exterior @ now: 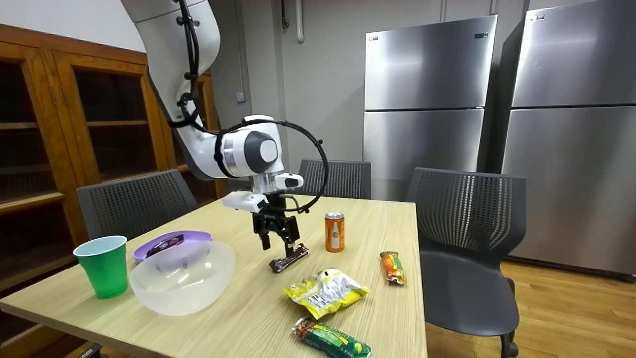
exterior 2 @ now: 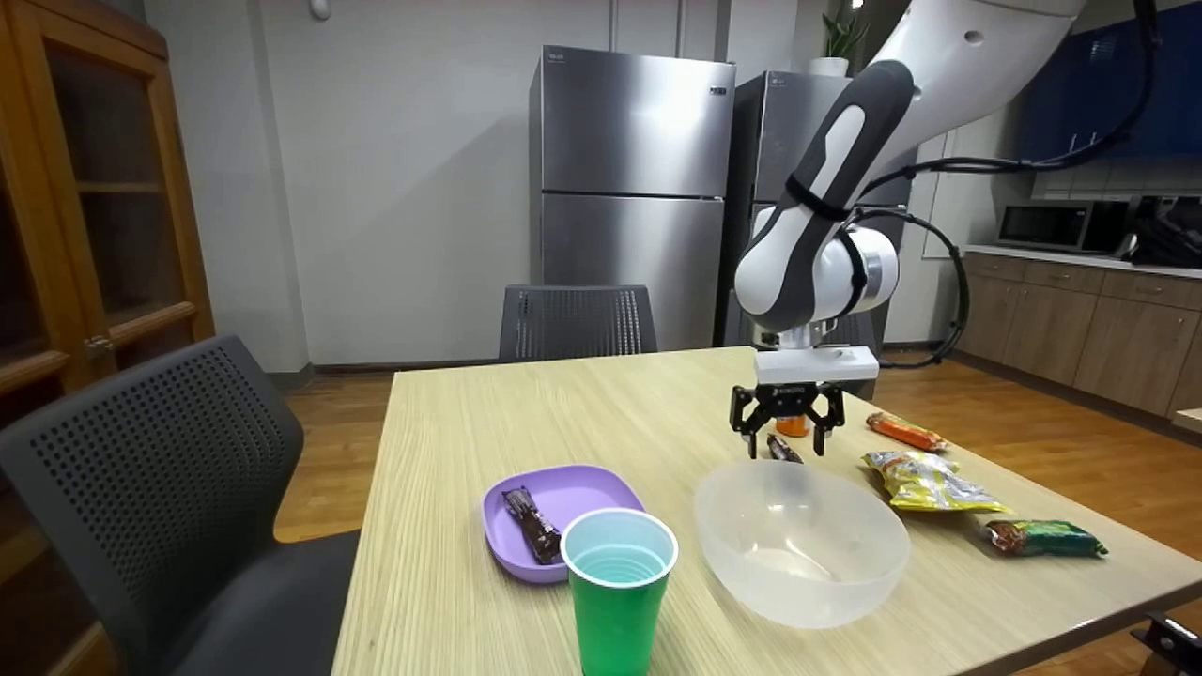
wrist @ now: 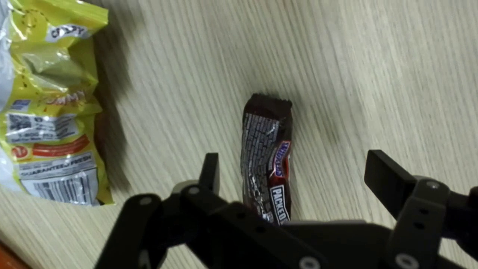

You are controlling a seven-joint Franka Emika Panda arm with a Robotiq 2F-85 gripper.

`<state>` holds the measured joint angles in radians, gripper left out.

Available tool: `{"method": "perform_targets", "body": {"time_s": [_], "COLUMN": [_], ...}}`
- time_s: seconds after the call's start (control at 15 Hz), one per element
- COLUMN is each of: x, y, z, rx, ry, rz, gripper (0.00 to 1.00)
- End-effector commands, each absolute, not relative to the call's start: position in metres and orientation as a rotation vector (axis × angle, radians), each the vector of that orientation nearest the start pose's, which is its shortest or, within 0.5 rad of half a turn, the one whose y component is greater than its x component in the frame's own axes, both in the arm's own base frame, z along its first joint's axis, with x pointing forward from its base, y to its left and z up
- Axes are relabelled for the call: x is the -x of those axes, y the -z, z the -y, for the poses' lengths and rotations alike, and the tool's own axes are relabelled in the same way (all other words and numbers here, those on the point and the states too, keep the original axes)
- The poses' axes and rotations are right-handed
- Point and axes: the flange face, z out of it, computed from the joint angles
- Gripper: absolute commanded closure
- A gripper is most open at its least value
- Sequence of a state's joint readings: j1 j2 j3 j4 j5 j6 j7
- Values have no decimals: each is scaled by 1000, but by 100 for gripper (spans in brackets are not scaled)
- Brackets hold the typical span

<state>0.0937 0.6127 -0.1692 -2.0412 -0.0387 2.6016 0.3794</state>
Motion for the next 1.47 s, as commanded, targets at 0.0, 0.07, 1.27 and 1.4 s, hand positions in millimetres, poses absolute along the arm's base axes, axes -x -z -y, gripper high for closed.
{"method": "perform_targets", "body": {"time_s": [0.0, 0.07, 1.27, 1.4], "x": [-595, -596, -596, -596], "y": [-122, -119, -128, -128], "z": [47, 47, 82, 80], "rx": [3179, 3177, 3196, 3198], "ry": [-85, -86, -34, -32], "rz": [-730, -740, -834, -830], "gripper": [0, 0, 79, 92]}}
